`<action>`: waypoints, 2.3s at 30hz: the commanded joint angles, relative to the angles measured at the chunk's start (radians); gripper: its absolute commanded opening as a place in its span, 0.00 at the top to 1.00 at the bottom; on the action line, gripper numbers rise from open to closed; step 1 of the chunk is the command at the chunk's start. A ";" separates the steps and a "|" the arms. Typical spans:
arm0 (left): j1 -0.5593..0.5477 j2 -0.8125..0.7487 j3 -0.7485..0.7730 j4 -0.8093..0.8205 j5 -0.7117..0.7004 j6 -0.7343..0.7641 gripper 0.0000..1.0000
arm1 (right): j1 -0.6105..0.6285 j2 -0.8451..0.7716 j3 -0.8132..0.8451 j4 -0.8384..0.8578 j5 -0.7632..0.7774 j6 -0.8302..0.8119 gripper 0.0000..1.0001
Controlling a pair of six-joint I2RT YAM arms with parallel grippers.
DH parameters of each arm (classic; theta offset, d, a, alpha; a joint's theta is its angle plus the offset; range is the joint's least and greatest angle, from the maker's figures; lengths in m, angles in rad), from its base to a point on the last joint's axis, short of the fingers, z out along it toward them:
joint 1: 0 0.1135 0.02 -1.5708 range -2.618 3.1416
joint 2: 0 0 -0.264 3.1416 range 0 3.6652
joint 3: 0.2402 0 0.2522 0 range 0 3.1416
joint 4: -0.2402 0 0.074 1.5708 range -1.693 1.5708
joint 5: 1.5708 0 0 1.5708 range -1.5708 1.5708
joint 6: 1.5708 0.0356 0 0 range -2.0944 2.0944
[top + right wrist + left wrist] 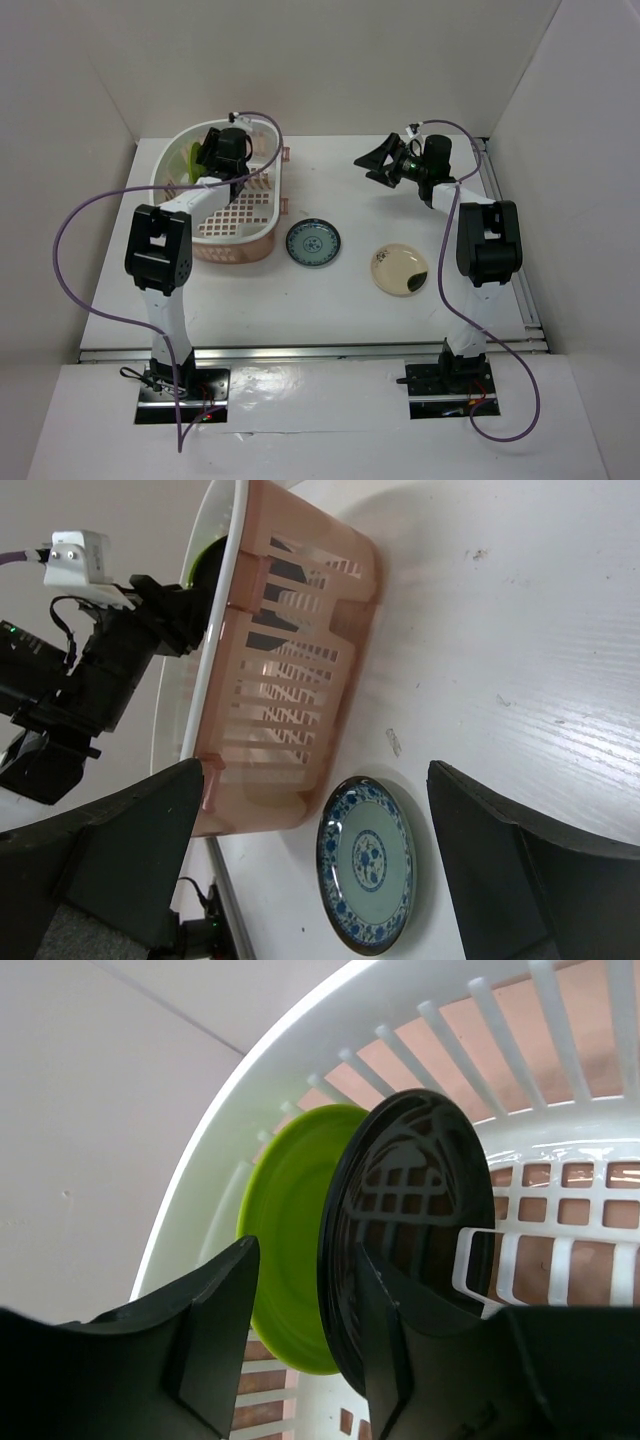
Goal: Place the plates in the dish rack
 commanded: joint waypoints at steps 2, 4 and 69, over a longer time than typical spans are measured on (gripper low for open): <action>0.006 -0.025 0.069 -0.005 -0.003 -0.079 0.36 | 0.003 -0.015 0.030 0.074 -0.017 -0.008 0.00; 0.006 -0.063 0.108 -0.084 0.018 -0.124 0.24 | 0.003 -0.006 0.030 0.028 -0.004 -0.039 0.00; -0.340 -0.432 0.054 -0.433 1.390 -1.105 0.00 | -0.196 -1.225 -1.019 -0.705 0.642 -0.194 0.17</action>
